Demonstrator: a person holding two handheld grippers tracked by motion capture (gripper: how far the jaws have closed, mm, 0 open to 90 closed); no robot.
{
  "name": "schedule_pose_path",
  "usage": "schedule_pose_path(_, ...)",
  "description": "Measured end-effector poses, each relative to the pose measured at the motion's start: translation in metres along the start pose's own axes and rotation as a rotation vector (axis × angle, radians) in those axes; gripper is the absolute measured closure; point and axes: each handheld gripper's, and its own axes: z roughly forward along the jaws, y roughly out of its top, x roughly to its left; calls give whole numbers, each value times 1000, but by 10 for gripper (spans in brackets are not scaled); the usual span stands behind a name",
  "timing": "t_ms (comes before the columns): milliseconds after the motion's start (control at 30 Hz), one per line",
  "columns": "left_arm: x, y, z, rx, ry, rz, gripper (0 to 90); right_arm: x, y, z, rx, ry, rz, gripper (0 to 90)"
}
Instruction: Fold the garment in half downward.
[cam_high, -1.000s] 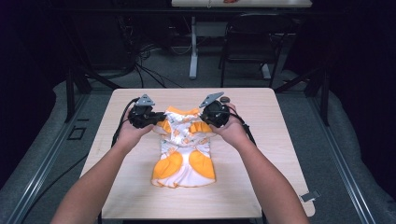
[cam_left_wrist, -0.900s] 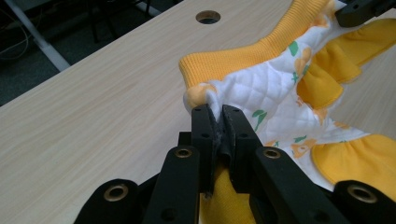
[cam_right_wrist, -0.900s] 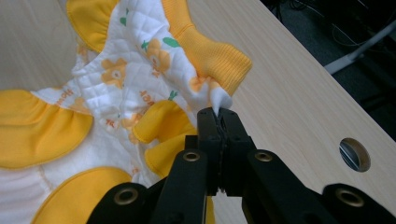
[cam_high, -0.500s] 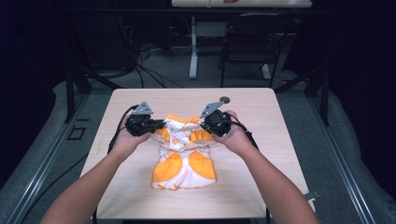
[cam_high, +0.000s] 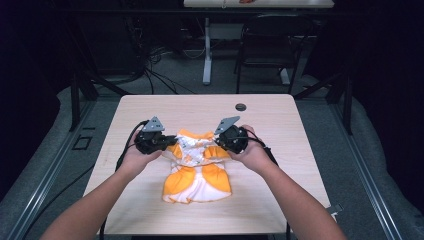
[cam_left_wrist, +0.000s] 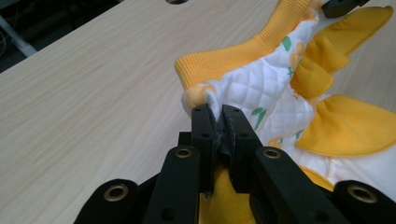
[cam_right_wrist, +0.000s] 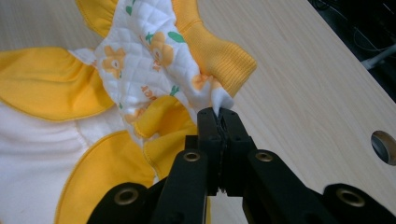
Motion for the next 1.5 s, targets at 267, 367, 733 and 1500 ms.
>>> schedule_pose_path(267, -12, -13, -6, 17, -25, 10, 842, 17, -9, -2, 26, 19, -23, 884)
schedule_pose_path(367, -18, -18, -6, 28, -32, 18, 842, 24, -13, -1, 37, 33, -26, 883)
schedule_pose_path(733, -38, -43, -4, 53, -83, 31, 839, 48, -37, 2, 65, 78, -29, 881)
schedule_pose_path(1500, -68, -66, -39, 19, -182, 33, 674, 83, -60, -23, -31, 234, 19, 688)
